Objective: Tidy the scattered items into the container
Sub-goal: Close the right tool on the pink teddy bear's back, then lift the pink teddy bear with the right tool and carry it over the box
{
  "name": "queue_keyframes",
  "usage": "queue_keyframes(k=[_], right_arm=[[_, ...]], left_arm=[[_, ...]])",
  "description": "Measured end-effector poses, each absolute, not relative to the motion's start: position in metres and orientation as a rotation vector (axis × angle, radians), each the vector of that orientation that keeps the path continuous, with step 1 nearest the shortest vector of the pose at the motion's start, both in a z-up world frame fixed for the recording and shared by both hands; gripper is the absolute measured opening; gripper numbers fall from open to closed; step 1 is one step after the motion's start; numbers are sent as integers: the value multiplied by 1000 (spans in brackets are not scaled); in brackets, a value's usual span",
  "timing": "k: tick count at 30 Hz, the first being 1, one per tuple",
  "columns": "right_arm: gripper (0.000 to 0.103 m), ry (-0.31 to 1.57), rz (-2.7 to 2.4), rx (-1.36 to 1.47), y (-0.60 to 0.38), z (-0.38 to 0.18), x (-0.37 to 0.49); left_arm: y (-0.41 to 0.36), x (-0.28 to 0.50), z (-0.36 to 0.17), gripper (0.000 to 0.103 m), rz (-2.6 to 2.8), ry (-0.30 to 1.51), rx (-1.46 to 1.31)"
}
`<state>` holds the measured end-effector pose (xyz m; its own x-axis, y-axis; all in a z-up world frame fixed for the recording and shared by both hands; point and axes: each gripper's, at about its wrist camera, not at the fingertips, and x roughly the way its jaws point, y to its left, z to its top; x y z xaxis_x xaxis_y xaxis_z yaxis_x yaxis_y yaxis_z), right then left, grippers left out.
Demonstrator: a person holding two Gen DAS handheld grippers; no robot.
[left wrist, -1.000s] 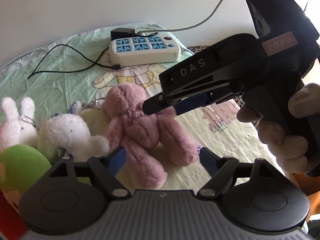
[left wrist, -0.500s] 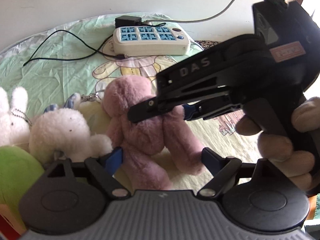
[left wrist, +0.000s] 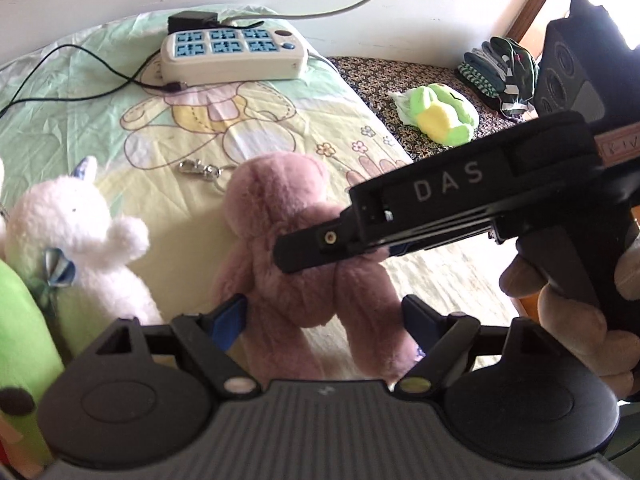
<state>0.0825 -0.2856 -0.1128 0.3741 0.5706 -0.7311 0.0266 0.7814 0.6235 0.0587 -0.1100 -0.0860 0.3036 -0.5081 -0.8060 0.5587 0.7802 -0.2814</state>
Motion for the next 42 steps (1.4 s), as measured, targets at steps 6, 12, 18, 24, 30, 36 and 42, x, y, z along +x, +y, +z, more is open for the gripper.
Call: queue_keyframes(k=[6,12,18,24,30,36,42], right_arm=[[52,1107,354,543,-281,-108,95],[44,1115,345,566,-279,-117,104],[38,1082,305,603,-281,-106,83],[37,996,292,562,-273,-70,54],[37,857,310,502,-262,-13,27],[37,692,405,457,-235,39,11],[37,585,526,408,-175,61,2]], left_arm=[[-110,65,-89,84,-748,1037,84],[-116,61,-94,83,-733,1014,115],[-117,50,-86,79,-743,1004,82],[-112,32,-58,78,-755,940,53],[-88,15,-6,76,-756,812,-15],[-51,-9,49,76,-680,638,-20],[13,-20,85,76,-586,533,-75]])
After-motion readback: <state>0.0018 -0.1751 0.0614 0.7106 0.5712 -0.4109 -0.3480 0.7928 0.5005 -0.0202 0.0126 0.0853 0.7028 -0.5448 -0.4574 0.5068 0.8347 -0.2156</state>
